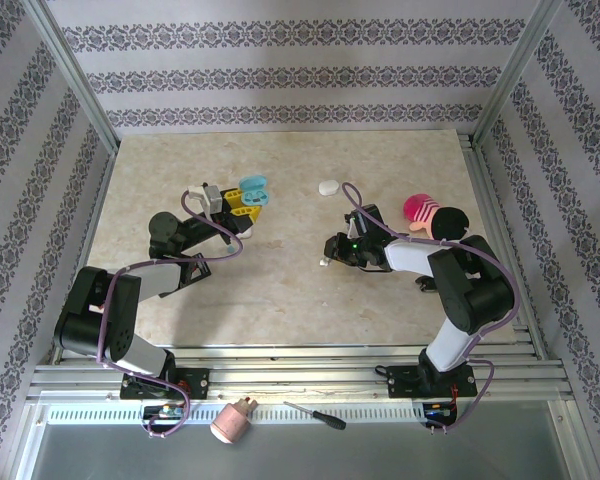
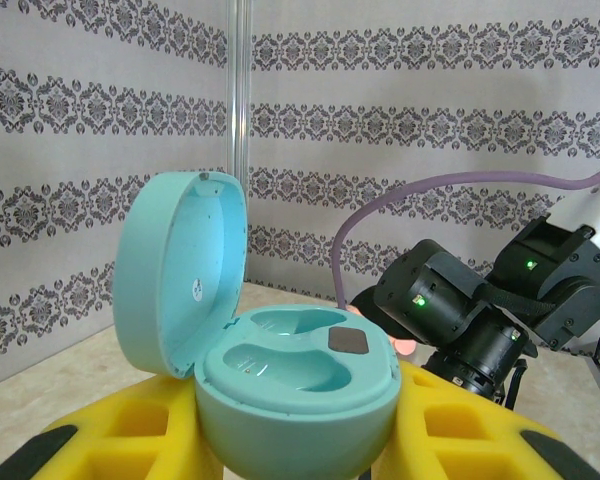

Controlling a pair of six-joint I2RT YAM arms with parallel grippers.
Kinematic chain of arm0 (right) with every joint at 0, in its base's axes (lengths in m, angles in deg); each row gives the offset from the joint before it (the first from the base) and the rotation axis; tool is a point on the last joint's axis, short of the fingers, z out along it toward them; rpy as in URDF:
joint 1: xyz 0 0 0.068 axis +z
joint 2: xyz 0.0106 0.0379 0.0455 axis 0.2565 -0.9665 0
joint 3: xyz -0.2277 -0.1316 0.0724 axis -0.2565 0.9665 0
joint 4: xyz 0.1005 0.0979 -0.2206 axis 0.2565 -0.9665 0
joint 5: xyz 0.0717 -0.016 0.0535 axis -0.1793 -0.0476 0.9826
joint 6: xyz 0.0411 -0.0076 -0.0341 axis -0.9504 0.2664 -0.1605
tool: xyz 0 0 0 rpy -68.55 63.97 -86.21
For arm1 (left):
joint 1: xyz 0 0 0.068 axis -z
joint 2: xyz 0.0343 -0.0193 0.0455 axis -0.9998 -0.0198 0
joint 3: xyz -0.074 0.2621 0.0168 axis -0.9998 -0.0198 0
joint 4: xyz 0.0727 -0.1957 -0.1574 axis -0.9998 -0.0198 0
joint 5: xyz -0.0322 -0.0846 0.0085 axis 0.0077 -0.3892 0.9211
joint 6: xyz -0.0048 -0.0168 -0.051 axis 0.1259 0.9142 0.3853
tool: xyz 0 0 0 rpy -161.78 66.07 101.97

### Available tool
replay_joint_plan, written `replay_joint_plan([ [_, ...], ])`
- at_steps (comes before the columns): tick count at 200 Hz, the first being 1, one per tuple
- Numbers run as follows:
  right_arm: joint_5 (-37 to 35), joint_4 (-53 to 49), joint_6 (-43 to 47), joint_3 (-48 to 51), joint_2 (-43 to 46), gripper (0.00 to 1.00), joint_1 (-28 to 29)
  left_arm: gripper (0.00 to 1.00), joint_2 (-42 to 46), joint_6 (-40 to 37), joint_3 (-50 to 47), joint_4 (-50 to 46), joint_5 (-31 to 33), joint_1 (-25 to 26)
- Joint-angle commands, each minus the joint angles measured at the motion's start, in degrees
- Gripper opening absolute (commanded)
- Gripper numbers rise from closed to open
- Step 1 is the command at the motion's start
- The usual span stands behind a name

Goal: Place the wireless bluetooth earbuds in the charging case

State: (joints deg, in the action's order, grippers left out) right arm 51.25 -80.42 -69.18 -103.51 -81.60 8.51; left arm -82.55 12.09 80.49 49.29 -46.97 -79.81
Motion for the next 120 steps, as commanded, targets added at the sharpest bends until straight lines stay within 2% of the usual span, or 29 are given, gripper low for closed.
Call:
replay_joint_plan([
  [1, 1.62, 0.78, -0.31, 0.29, 0.14, 0.29, -0.01, 0.24, -0.64, -0.7, 2.05, 2.87, -0.59, 0.83],
  [120, 3.44, 0.51, 0.53, -1.87, -3.73, 0.29, 0.71, 0.24, -0.47, -0.69, 2.09, 2.91, -0.66, 0.87],
])
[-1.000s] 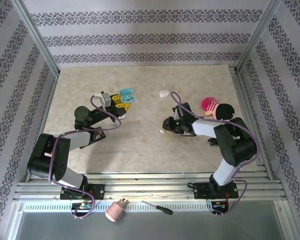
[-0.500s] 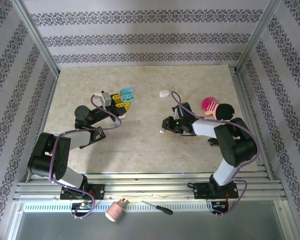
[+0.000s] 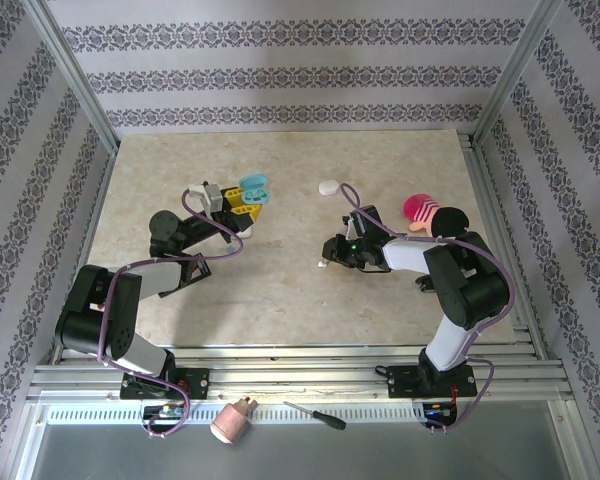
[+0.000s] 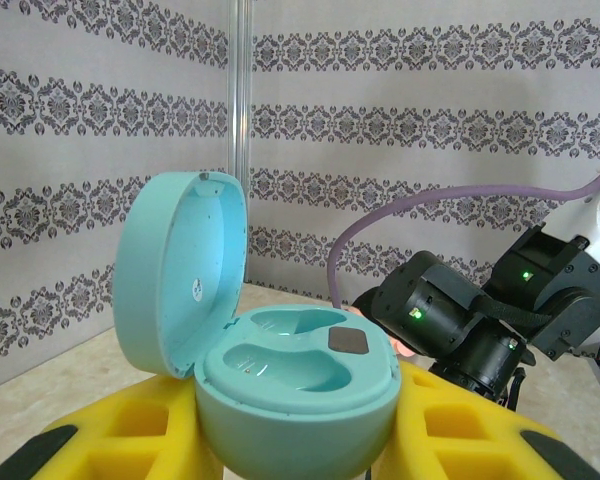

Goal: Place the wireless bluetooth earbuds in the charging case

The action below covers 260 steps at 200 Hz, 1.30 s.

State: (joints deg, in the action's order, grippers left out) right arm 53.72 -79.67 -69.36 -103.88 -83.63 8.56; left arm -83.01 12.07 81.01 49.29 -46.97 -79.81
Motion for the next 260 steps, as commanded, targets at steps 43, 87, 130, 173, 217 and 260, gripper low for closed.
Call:
replay_joint_plan([
  [43, -2.09, -4.38, 3.17, -2.88, -2.32, 0.24, 1.53, 0.24, 0.52, -0.94, 1.06, 2.91, -0.4, 0.82],
  [87, -7.52, -11.15, 6.97, -5.34, -1.64, 0.2, 3.25, 0.24, 0.3, -0.91, 1.06, 2.96, -0.47, 0.86],
  [130, -12.88, -16.3, 9.08, -7.59, 1.67, 0.18, 4.7, 0.24, -0.28, -0.96, 0.96, 2.95, -0.39, 0.86],
  [173, -18.41, -22.6, 8.19, -9.33, 5.62, 0.18, 4.77, 0.24, -0.81, -1.22, 1.15, 2.67, -0.22, 0.87],
  [217, -32.29, -38.18, 7.34, -16.42, 4.6, 0.19, 6.36, 0.24, -1.7, -1.62, 0.85, 2.4, 0.29, 0.84],
  [260, -41.8, -46.64, 6.49, -22.04, 1.74, 0.2, 9.13, 0.24, -2.21, -3.13, 1.19, 0.06, 0.12, 0.8],
])
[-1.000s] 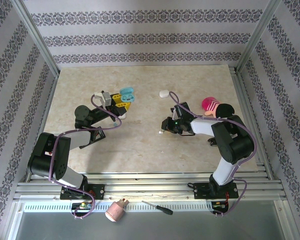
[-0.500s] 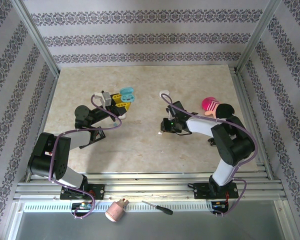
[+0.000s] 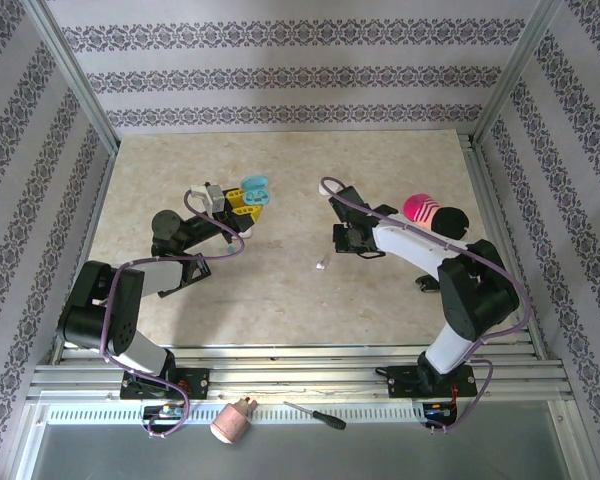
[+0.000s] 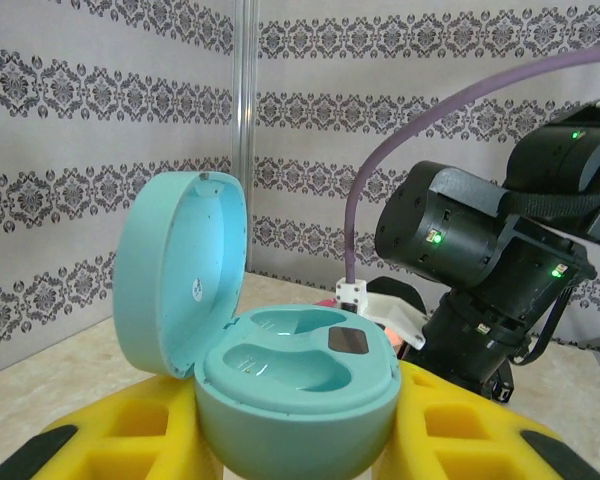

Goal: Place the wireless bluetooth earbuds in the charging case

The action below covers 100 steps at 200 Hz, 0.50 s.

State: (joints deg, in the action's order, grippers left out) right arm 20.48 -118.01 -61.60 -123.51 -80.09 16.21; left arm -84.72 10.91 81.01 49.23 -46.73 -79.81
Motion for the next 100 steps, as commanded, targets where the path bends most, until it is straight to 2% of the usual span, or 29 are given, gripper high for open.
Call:
replay_joint_plan([
  [1, -8.61, -8.31, -1.33, -2.4, -1.81, 0.2, 1.51, 0.24, -0.55, -2.02, 1.15, 0.1, -0.11, 0.79],
  [73, -12.76, -11.64, -1.03, -5.24, -2.2, 0.19, 3.45, 0.24, -2.51, -2.58, 1.32, -0.55, -0.1, 0.85],
  [100, -11.33, -9.68, -0.19, -4.55, -0.36, 0.19, 3.9, 0.24, -3.11, -2.58, 1.64, -1.05, -0.52, 0.8],
])
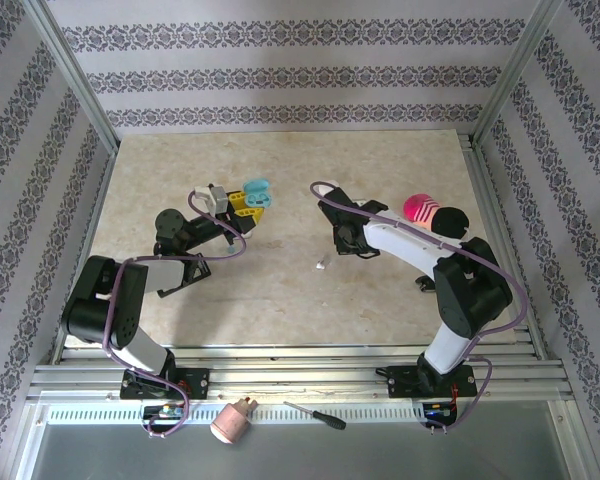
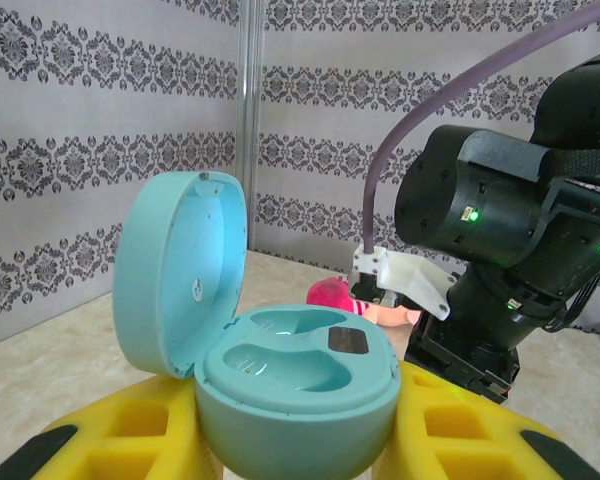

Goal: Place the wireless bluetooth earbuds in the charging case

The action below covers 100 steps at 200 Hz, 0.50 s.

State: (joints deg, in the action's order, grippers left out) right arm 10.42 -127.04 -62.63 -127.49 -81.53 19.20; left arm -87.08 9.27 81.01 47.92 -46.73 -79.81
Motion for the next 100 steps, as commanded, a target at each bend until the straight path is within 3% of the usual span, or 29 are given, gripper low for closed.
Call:
replay_joint_plan([
  [1, -1.18, -0.41, 0.94, -0.46, 1.28, 0.19, 0.96, 0.24, -0.77, -0.99, 1.68, 0.21, -0.53, 0.84],
  [100, 14.73, 14.52, 9.82, 0.7, 14.25, 0.21, 3.59, 0.22, -2.05, -1.98, -0.32, -2.16, -0.88, 1.7],
])
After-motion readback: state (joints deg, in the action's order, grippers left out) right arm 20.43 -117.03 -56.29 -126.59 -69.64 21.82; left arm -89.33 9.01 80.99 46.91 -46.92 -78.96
